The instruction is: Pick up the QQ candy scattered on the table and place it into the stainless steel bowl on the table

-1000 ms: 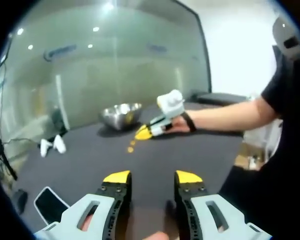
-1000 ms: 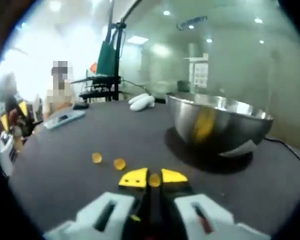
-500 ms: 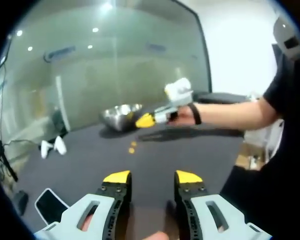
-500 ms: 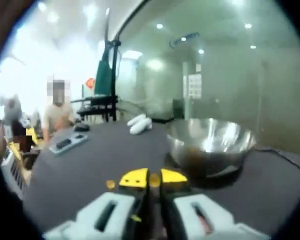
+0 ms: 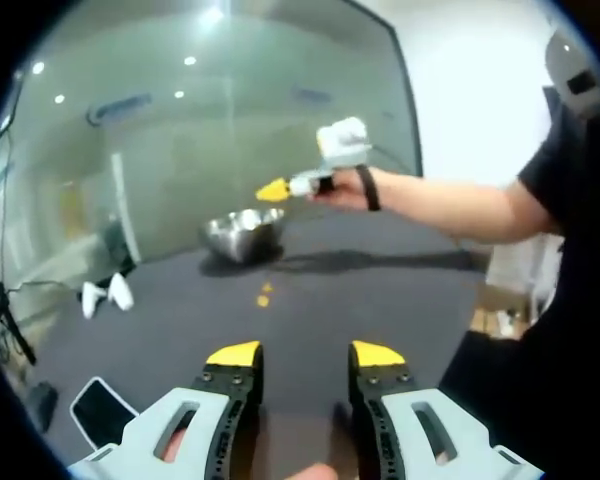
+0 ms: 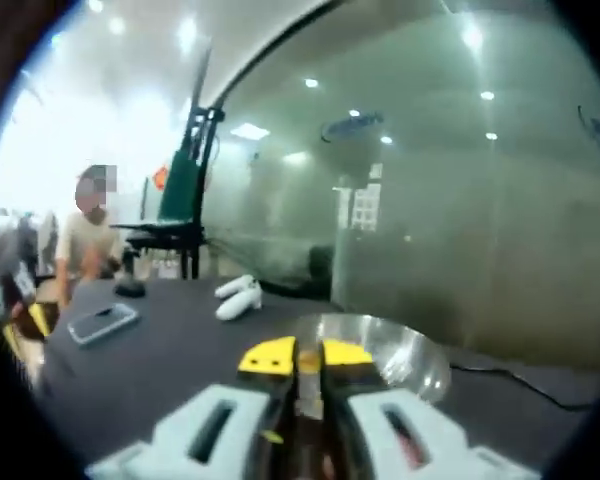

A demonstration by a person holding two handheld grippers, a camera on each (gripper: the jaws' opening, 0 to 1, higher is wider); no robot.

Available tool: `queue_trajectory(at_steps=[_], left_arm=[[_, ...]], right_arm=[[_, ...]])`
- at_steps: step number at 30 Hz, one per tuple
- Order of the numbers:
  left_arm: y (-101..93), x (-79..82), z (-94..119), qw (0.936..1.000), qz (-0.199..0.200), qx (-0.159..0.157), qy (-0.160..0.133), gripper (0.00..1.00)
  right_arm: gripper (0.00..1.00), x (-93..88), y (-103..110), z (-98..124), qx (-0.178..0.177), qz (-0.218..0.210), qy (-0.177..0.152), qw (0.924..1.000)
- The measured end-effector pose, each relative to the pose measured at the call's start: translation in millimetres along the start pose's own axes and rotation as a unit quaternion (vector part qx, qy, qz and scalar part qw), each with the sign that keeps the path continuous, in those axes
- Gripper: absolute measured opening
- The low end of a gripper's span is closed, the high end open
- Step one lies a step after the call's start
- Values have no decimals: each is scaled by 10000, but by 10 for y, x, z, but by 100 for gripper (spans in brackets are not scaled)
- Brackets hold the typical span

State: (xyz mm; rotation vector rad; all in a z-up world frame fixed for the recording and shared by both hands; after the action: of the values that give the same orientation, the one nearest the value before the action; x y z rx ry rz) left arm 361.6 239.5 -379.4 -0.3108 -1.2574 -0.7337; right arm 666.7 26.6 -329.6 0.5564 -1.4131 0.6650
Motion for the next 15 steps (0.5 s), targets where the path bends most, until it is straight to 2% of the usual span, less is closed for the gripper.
queue_trajectory(at_steps=[4,8,9,10,11,15], left_arm=[[22,26,22,10000,-39,59,-9,36],[30,31,25,9999,-45,95,17,36],[29,33,21,9999,-45,98,21,36],[27,35,16,9999,-44,97,23,36],[25,41,12,9999,-49,97,22,36],[38,79,7,9999,-65,116,-36,36]], right_arm=[[9,41,-129,-124,-173,-52,136,9997],[9,100,-206,-208,-354,-21,133,9993],[9,118,-218,-213,-365,-47,90,9993],[9,163,-243,-223,-436,-128,-127,9989],[9,178,-256,-226,-491,-92,-202,9985],[9,132,-289,-290,-444,-73,-37,9990]])
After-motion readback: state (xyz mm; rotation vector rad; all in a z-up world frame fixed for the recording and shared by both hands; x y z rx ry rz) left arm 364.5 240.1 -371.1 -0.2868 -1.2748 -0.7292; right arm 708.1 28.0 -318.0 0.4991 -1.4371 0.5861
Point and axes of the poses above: the point that each gripper's makers call its tool centre point, and the gripper's own axes: z roughly backward along the fingers, y roughly to its left, x roughly out of its top, the point moved 8 cm from there along z, roughly backward along the fingers, and after that the axes turned 4 degrees about -z, right-handed, at the moved point
